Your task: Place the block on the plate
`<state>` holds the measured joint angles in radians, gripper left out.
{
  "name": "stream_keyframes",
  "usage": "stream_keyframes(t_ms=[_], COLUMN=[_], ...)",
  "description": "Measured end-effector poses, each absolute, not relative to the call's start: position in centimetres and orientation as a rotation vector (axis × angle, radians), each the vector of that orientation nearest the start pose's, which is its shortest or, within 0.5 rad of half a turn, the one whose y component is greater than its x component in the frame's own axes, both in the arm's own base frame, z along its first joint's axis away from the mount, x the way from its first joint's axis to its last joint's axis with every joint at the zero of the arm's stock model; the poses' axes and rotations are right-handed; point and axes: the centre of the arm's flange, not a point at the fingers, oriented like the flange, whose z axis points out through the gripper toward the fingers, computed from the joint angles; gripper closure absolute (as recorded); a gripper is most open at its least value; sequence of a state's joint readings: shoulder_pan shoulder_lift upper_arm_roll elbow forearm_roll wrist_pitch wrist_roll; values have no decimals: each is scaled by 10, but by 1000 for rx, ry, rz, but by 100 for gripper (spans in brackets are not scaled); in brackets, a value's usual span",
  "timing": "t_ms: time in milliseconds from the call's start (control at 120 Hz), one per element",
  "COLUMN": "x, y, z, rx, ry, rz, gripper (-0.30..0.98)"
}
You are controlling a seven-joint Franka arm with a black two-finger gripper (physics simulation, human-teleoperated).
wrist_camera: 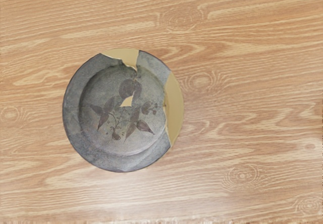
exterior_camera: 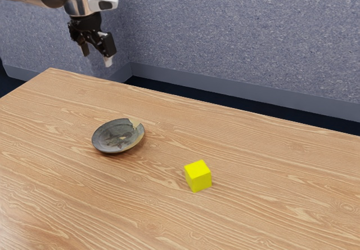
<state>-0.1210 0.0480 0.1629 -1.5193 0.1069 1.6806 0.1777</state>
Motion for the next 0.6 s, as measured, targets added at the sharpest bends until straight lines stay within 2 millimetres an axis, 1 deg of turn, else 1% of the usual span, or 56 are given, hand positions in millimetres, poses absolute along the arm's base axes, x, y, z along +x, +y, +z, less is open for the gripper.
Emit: stream_keyframes(t_ms=[92, 133, 167, 192, 217, 242, 267, 317, 358, 400, 442, 600], x=[578, 582, 586, 590, 596, 600, 603, 602, 598, 594, 590, 581], y=[32, 29, 23, 13, -1, -20, -41, -80, -103, -118, -128, -160], z=[628, 618, 608, 598, 586, 575, 558, 527, 507, 490, 477, 446], rx=[-3008, -3010, -3006, -3003, -2999, -2996, -2993, -2985, -2977, -2971, -2966, -2947], ry=[197, 197, 214, 240, 279, 329, 387, 500, 571, 624, 665, 790], rz=[-114, -87, -69, -50, -32, -15, 11, 59, 79, 95, 100, 81], gripper=[0, 0, 0, 0, 0, 0, 0, 0, 0, 0, 0, 0])
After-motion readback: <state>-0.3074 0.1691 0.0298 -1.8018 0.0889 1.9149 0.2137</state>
